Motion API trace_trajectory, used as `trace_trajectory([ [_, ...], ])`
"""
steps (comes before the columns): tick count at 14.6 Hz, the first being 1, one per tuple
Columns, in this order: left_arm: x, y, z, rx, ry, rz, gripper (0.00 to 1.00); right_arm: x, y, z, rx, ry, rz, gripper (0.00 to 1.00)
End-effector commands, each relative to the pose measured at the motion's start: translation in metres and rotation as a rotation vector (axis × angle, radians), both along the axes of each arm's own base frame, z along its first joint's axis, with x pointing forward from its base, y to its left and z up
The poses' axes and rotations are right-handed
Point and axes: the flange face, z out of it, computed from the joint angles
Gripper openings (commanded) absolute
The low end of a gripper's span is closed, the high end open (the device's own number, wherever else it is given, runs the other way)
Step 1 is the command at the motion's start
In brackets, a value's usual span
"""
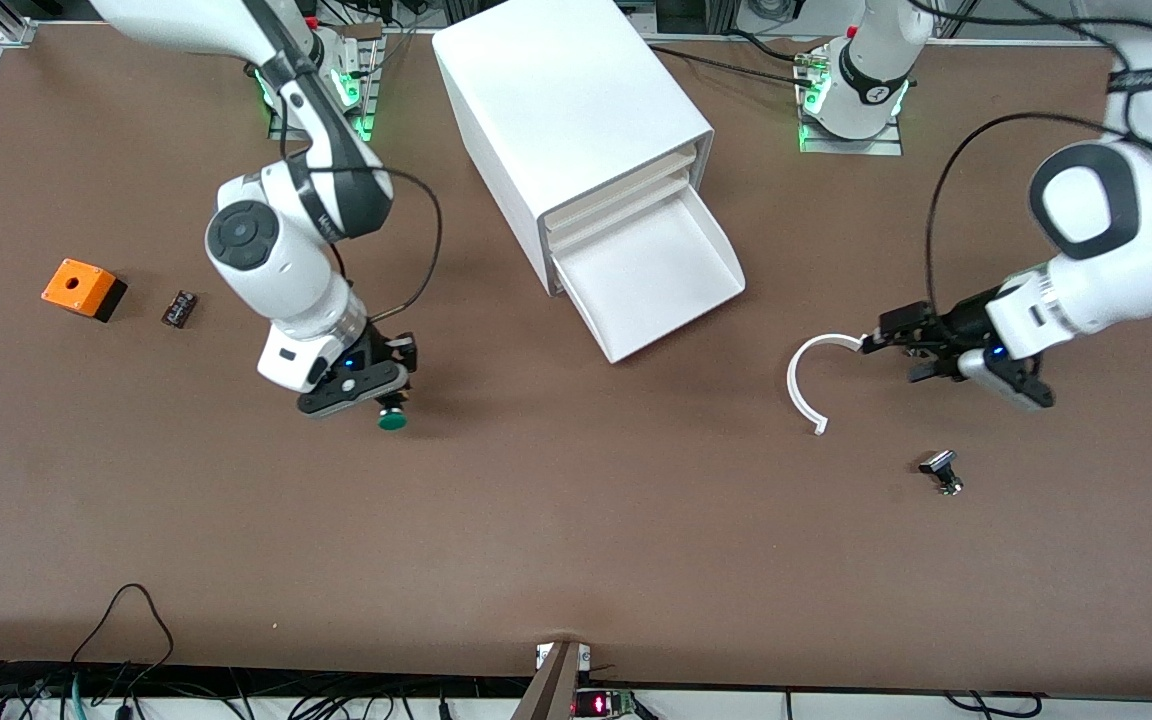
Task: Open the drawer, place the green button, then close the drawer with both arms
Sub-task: 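Lift the green button with the right gripper while the left gripper withdraws, then carry the green button into the open drawer and lower it with the right gripper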
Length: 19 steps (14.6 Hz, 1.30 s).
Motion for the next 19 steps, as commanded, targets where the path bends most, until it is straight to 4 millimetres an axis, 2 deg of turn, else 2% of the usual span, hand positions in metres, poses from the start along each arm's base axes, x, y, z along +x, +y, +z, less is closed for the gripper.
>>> trace_trajectory([
  [1, -0.011, 0.034, 0.070, 0.140, -0.001, -0.065, 1.00, -0.010, 0.056, 0.024, -0.019, -0.061, 0.221, 0.16],
  [2, -0.014, 0.046, 0.091, 0.198, 0.005, -0.086, 1.00, -0.020, 0.082, 0.028, -0.025, -0.081, 0.318, 0.16],
  [4, -0.024, 0.056, 0.130, 0.306, 0.013, -0.096, 1.00, -0.034, 0.117, 0.029, -0.048, -0.118, 0.470, 0.16],
  [5, -0.029, 0.060, 0.143, 0.361, 0.032, -0.080, 1.00, -0.039, 0.137, 0.028, -0.059, -0.141, 0.585, 0.16],
  [7, -0.036, 0.065, 0.156, 0.434, 0.064, 0.003, 1.00, -0.052, 0.176, 0.035, -0.053, -0.171, 0.686, 0.16],
  [9, -0.039, 0.061, 0.158, 0.490, 0.089, 0.055, 1.00, -0.067, 0.204, 0.027, -0.066, -0.189, 0.823, 0.16],
  [11, -0.040, 0.052, 0.158, 0.514, 0.114, 0.105, 1.00, -0.069, 0.226, 0.023, -0.073, -0.214, 0.947, 0.16],
  [15, -0.038, 0.035, 0.159, 0.556, 0.114, 0.129, 1.00, -0.116, 0.284, 0.024, -0.162, -0.153, 1.122, 0.16],
  [18, -0.039, 0.034, 0.160, 0.557, 0.115, 0.129, 1.00, -0.130, 0.300, 0.003, -0.258, -0.108, 1.230, 0.16],
  [19, -0.038, 0.034, 0.164, 0.556, 0.109, 0.131, 1.00, -0.135, 0.304, -0.013, -0.267, -0.091, 1.273, 0.16],
])
